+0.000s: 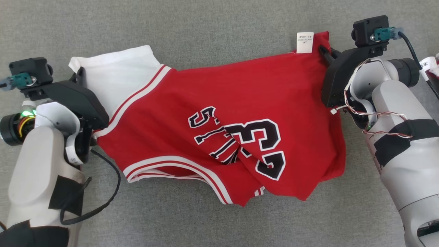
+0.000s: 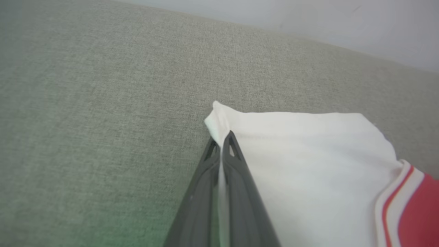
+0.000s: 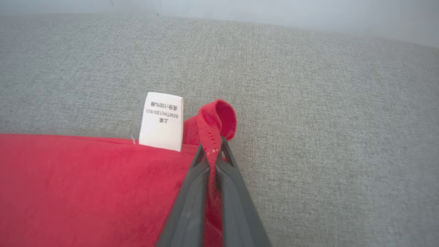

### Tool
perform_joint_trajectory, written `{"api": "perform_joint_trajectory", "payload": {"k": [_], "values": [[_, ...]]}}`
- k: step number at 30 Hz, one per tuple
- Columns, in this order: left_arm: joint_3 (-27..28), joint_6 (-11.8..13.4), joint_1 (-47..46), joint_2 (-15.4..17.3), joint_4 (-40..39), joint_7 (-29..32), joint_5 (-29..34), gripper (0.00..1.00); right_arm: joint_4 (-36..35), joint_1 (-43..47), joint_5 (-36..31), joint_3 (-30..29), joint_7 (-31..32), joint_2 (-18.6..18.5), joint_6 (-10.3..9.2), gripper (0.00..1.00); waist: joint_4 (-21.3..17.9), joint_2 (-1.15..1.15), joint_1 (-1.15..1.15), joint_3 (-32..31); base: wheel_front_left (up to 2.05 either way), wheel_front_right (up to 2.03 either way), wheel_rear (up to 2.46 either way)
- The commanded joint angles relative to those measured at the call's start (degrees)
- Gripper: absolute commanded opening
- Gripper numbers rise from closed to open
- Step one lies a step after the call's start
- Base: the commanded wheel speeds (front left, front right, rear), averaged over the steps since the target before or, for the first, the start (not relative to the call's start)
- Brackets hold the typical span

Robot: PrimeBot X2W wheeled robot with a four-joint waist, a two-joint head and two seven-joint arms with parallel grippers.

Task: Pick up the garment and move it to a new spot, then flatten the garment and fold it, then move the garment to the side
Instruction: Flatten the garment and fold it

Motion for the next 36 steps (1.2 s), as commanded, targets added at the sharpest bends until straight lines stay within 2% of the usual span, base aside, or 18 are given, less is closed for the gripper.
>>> {"api": "perform_joint_trajectory", "payload": {"k": [1,9,14,19,22,23,24,29,30,31,36], "values": [[0.4,0.2,0.8,0.8,-0.4,-0.3,-0.5,0.00,0.1,-0.4,0.3,0.0,-0.5,-0.6,-0.17,0.00,-0.2,0.00,-0.01,-0.6,0.00,0.00,0.00],[0.2,0.4,2.0,0.9,-1.7,-0.8,-0.9,0.00,1.0,0.0,-0.5,-1.1,-2.6,-1.8,-0.17,0.00,-0.5,0.00,-0.01,-2.8,0.00,0.00,0.00],[0.7,-1.4,2.9,-0.9,-2.7,-0.1,-3.8,0.00,2.9,1.2,-2.1,-4.1,-2.3,-1.8,-0.17,0.00,-0.6,0.00,-0.01,-5.0,0.00,0.00,0.00],[-1.2,-3.2,5.5,-1.7,-3.6,2.2,-4.5,0.00,3.8,4.4,-4.5,-8.1,0.1,-2.4,-0.17,0.00,-0.9,0.00,-0.01,-6.8,0.00,0.00,0.00],[-1.9,-3.3,7.3,-1.6,-4.0,3.1,-4.5,0.00,3.1,6.8,-5.4,-9.4,1.1,-1.4,-0.17,0.00,-1.3,0.00,-0.01,-7.5,0.00,0.00,0.00],[-2.0,-3.2,7.8,-1.6,-4.0,3.3,-4.5,0.00,2.7,7.6,-5.5,-9.5,1.2,-1.0,-0.17,0.59,-1.4,0.00,-0.01,-7.6,0.00,0.00,0.00],[-2.0,-3.1,8.3,-1.5,-3.9,3.1,-4.5,0.00,2.4,8.4,-5.5,-9.7,1.2,-0.6,-0.17,1.00,-1.6,0.00,-0.01,-7.7,0.00,0.00,0.00],[-1.9,-3.0,9.6,-1.3,-2.9,2.7,-4.8,0.00,0.9,11.2,-5.2,-9.6,0.4,0.9,-0.17,1.00,-2.5,0.00,-0.01,-8.0,0.00,0.00,0.00],[-1.9,-2.9,9.6,-1.2,-2.8,2.2,-4.6,0.55,0.8,11.6,-5.0,-9.6,0.3,1.2,-0.17,1.00,-2.6,0.00,-0.01,-8.1,0.00,0.00,0.00],[-1.5,-2.7,9.6,-1.2,-2.6,1.6,-4.8,1.00,0.6,11.9,-4.9,-9.6,0.2,1.4,-0.17,1.00,-2.7,0.00,-0.01,-8.0,0.00,0.00,0.00],[-1.2,-2.4,9.3,-0.6,-1.3,-0.5,-4.5,1.00,-0.1,12.4,-5.2,-10.1,-0.6,1.1,-0.17,1.00,-2.9,0.00,-0.01,-8.1,0.00,0.00,0.00]]}}
